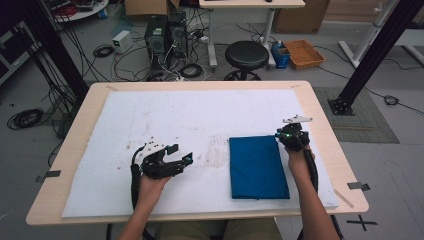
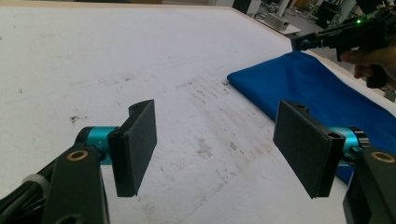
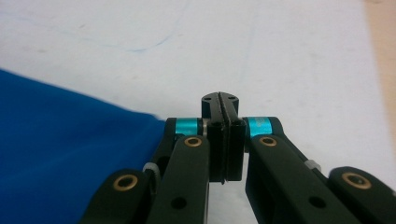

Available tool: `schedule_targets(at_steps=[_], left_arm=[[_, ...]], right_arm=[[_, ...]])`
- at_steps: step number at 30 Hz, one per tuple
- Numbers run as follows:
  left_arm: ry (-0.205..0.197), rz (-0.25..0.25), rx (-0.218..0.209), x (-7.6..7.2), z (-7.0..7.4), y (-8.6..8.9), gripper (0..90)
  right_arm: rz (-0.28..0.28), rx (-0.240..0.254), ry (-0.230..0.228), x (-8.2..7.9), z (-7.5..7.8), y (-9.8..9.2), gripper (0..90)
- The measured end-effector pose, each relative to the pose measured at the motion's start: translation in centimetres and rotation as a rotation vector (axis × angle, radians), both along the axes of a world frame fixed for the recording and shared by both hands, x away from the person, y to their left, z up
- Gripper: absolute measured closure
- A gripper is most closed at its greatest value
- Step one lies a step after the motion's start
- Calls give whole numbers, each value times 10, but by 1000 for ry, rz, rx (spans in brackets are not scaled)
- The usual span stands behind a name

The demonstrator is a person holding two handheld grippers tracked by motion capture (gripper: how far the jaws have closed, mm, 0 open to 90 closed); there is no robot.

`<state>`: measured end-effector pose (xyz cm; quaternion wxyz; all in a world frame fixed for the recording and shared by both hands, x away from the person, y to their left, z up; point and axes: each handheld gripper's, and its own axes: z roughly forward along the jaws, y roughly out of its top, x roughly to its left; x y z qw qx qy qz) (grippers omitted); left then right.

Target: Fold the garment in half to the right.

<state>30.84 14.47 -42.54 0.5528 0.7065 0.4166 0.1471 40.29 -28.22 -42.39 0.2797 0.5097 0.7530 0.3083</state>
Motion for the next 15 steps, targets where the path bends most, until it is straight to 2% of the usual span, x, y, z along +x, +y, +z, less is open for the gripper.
schedule_targets(at_steps=[1,3,5,6,7,8,10,11,12,13,15], left_arm=[[0,1,-2,0,0,0,303],[0,1,-2,0,0,0,303],[0,0,-1,1,0,-1,303],[2,1,-2,1,0,-1,303],[1,2,-2,1,-1,-1,303],[5,0,-3,1,-1,-2,303],[6,-1,1,2,-1,-3,303],[6,-3,1,1,-1,-4,303],[3,-3,3,1,-1,-5,303],[3,-6,4,1,-1,-5,303],[5,-7,5,1,-1,-5,303]], right_arm=[[-16,-14,-18,0,0,-2,900],[-33,-8,-26,-1,1,-5,900],[-10,64,-29,-4,4,-7,744],[19,131,-26,-8,7,-7,673],[54,172,-15,-9,8,-6,644],[87,192,-1,-11,8,-3,625],[97,142,43,-12,4,2,628],[82,116,81,-9,0,3,683],[79,96,116,-5,-5,3,798],[81,99,123,-3,-8,2,860],[72,72,88,-2,-9,3,885]])
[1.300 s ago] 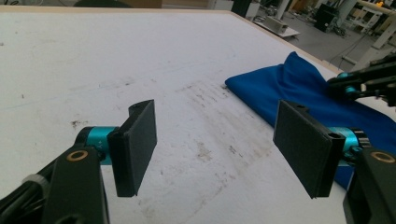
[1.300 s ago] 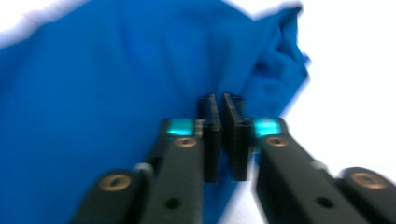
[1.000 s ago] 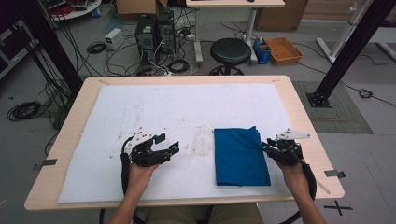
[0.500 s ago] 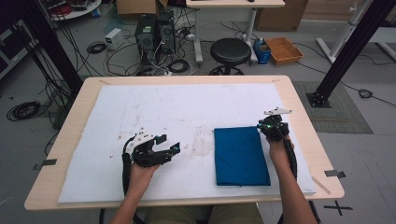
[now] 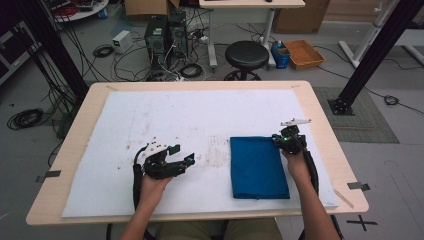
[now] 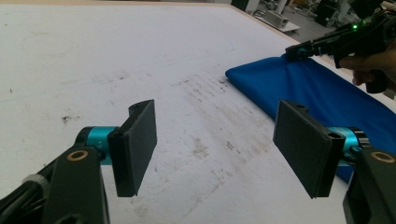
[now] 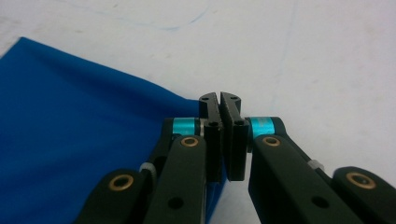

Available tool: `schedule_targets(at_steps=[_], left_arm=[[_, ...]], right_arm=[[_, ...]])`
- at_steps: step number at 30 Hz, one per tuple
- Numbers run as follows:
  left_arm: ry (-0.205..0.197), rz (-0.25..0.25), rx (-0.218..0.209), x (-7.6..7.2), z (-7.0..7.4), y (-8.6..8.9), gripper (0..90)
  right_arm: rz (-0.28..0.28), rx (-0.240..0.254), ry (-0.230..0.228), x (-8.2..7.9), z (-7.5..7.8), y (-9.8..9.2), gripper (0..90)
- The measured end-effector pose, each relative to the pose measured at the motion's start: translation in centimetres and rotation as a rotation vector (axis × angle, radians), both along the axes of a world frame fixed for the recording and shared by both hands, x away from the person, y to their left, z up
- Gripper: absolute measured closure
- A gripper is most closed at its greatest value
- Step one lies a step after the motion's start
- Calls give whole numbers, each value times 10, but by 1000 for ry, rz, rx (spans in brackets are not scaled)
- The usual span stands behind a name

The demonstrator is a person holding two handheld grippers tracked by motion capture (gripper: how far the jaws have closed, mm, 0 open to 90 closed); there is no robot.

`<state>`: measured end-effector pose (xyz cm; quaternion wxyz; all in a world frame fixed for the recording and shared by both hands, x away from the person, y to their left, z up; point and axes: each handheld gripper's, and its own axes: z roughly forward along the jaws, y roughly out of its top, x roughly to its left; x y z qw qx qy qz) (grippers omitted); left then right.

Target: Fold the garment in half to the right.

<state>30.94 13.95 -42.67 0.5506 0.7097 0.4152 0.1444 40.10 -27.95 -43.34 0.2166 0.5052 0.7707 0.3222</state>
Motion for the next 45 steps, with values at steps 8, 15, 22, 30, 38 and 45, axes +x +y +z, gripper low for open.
schedule_targets(at_steps=[8,15,22,30,38,45], left_arm=[[2,2,-1,1,0,1,304],[6,2,0,2,-1,-1,304],[10,1,3,2,-1,-1,304],[12,6,2,2,-1,-1,305],[8,4,1,1,-1,-1,305],[0,9,-5,2,1,2,305]], right_arm=[[-71,-4,-106,-4,5,-7,621],[201,181,-90,-47,28,15,612],[593,108,65,-106,8,80,818],[735,109,103,-124,-4,92,807],[394,138,-88,-102,15,43,708],[183,-32,-22,-82,-8,-10,744]])
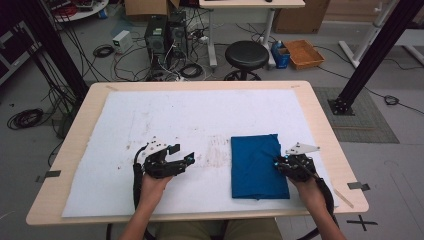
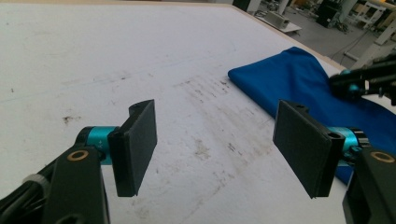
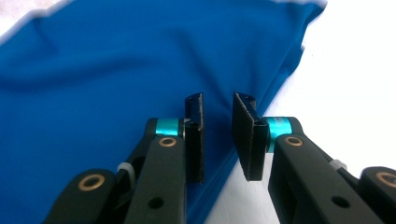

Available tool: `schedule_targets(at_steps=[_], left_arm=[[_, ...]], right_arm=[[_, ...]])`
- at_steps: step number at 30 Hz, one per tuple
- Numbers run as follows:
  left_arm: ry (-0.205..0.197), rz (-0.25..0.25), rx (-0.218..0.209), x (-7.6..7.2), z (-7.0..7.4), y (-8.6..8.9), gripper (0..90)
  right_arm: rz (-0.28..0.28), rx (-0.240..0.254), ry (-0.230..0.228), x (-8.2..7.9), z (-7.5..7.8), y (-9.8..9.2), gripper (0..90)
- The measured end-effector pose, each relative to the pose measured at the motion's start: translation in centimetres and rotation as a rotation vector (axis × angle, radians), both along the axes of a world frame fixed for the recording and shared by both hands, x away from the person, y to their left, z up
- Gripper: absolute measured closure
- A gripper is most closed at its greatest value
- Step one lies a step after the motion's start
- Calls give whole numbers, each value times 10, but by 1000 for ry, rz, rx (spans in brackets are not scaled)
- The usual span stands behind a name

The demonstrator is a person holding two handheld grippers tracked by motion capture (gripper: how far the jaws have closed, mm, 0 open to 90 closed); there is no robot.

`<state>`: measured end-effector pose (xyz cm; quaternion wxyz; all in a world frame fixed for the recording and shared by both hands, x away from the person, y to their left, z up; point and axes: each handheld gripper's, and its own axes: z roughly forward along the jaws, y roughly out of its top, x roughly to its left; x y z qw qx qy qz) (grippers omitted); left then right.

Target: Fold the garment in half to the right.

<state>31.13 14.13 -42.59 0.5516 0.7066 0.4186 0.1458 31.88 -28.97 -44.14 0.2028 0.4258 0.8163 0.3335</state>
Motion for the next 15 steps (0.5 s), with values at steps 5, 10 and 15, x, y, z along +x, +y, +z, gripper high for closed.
schedule_targets(at_steps=[5,10,15], left_arm=[[-18,21,-17,-1,2,4,299],[-12,31,-21,0,1,5,282],[-18,29,-31,1,2,6,282]], right_arm=[[19,46,-1,-7,1,-16,542],[112,116,-83,-25,15,-19,627],[218,41,0,-33,2,-13,701]])
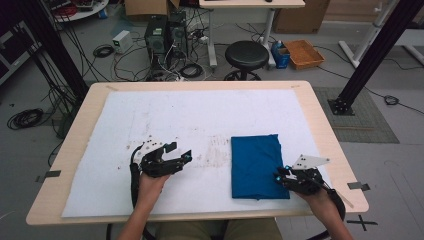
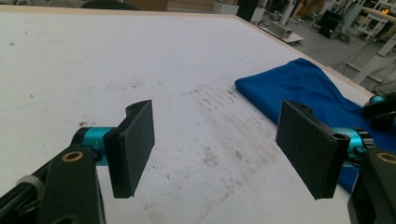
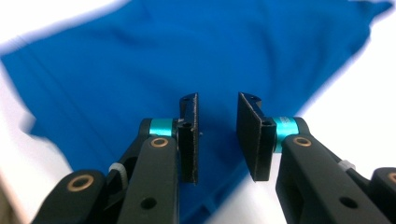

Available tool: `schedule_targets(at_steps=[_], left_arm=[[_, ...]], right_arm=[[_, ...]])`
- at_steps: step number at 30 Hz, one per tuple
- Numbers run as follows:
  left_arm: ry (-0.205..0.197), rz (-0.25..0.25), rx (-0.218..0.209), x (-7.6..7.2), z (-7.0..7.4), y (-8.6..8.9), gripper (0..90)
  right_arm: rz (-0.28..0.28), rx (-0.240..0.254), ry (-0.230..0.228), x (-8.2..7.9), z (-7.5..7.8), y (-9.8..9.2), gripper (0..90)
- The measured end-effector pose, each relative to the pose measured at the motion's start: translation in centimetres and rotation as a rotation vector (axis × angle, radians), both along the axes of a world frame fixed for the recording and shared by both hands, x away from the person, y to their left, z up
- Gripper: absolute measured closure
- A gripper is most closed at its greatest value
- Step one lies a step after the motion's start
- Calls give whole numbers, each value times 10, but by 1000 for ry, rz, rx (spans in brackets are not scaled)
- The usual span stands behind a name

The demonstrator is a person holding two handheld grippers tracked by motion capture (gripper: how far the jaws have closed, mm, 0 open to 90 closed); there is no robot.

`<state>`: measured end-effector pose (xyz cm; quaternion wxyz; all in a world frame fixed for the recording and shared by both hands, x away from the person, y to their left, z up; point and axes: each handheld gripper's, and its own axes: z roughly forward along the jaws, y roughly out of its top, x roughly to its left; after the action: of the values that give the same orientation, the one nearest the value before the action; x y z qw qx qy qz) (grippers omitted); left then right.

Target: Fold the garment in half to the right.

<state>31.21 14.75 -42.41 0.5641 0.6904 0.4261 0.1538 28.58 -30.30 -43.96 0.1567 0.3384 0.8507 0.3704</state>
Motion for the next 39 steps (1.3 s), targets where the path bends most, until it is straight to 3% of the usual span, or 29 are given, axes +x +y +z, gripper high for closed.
schedule_targets(at_steps=[2,4,6,8,11,14,18,24,29,39], left_arm=[[-7,13,1,0,1,1,258],[-13,23,-12,1,1,3,189],[-21,34,-17,2,2,6,189],[-27,44,-17,3,2,7,189],[-50,21,-2,3,2,11,189],[-104,3,23,2,2,14,193],[-181,-11,55,2,-2,17,192],[-170,-2,24,2,-2,21,189],[-185,2,11,0,-3,24,189],[-197,-16,30,-9,-3,22,189]], right_arm=[[-24,-16,-2,0,-2,-7,686],[-39,4,8,0,-2,-13,628],[-35,38,-1,-1,0,-17,525],[-70,93,-65,-2,6,-19,330],[-166,155,-198,1,19,-23,196],[-231,149,-276,5,26,-26,187],[-307,153,-304,11,26,-31,187],[-336,158,-311,12,26,-37,187],[-334,160,-310,6,27,-41,187],[-354,158,-318,0,28,-41,187]])
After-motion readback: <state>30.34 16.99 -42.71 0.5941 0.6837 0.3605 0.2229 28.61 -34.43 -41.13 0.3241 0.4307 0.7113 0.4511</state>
